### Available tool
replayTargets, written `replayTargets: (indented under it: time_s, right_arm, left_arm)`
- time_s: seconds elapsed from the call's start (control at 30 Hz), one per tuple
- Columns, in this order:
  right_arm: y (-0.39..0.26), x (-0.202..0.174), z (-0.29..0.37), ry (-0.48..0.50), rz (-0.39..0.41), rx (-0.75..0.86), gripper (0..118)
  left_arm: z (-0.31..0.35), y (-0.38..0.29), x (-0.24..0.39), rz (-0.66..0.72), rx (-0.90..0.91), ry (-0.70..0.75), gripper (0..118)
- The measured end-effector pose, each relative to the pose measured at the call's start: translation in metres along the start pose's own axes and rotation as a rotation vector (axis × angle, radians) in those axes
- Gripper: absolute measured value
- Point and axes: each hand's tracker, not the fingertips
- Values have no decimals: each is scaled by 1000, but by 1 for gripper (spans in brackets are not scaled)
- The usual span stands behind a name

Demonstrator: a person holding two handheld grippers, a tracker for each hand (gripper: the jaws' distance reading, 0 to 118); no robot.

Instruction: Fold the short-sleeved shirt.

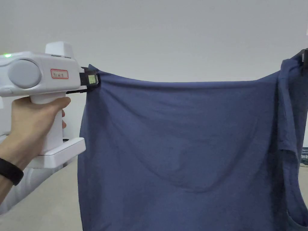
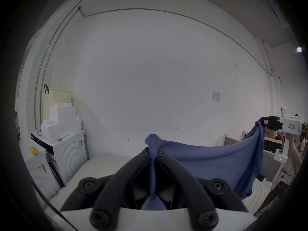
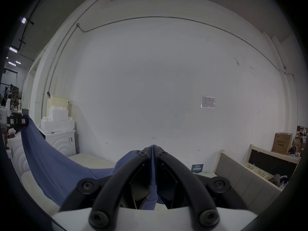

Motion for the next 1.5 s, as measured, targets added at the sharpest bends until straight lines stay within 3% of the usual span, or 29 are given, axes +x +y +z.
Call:
replayTargets:
  time_s: [0.3,0.57,0.67,1.03,1.13,1.33,1.43,1.5]
  right_arm:
    - [-9,-1,-35,-22,-6,-18,2]
    - [1,3,-102,-29,7,-48,2]
    - [5,13,-132,-5,-74,-92,2]
    - [14,4,-217,-21,-27,-101,2]
    - [6,0,-235,-12,8,-121,2]
    - [-28,-2,-268,-3,1,-146,2]
    - [-70,-10,-272,54,2,-202,2]
    - [-111,-15,-272,101,-40,-222,2]
  left_arm:
    - [-36,0,-5,-2,-5,8,3]
    - [-107,15,-12,-10,-46,7,3]
    - [-141,17,-19,-24,-95,-1,2]
    - [-230,7,-35,16,-131,36,2]
    - [-244,-4,-38,32,-147,26,2]
    - [-273,-40,-45,27,-172,18,2]
    - [-282,-84,-46,14,-214,-10,2]
    - [-280,-127,-50,33,-248,-31,2]
